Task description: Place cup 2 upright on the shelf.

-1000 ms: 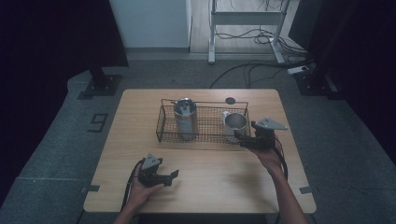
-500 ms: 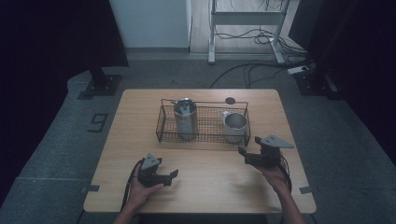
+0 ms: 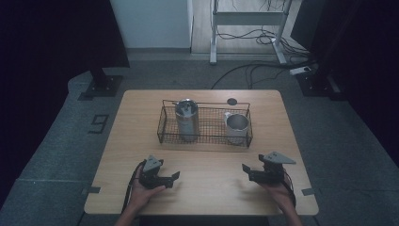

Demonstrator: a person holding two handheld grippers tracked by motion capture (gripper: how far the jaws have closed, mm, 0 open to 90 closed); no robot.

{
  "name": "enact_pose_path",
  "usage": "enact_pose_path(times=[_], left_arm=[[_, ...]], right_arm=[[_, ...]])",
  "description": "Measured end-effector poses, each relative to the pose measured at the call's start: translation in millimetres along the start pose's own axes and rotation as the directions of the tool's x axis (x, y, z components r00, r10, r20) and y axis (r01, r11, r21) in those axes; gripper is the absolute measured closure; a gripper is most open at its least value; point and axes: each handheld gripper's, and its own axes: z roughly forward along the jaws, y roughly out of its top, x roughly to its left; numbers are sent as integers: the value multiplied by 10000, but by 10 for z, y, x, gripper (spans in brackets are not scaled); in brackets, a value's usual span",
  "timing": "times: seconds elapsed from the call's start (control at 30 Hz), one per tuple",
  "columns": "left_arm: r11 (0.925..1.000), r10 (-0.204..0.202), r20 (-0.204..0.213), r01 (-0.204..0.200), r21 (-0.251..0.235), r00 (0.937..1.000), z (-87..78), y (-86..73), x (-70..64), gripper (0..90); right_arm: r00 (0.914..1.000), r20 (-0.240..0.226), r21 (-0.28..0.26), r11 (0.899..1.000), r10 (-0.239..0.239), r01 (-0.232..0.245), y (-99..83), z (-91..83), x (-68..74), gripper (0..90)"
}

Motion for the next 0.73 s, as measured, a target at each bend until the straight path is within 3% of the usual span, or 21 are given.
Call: enact_pose_path(times=[0.3,0.73], left_arm=[[10000,91,-39,-90,35,10000,3,-4,-16,99],[9999,138,-87,-138,-12,9999,-6,-1,-14,101]], right_arm=[[9998,147,523,9986,101,-109,-175,34,-41,146],[9996,233,413,9990,139,-149,-188,18,-69,145]])
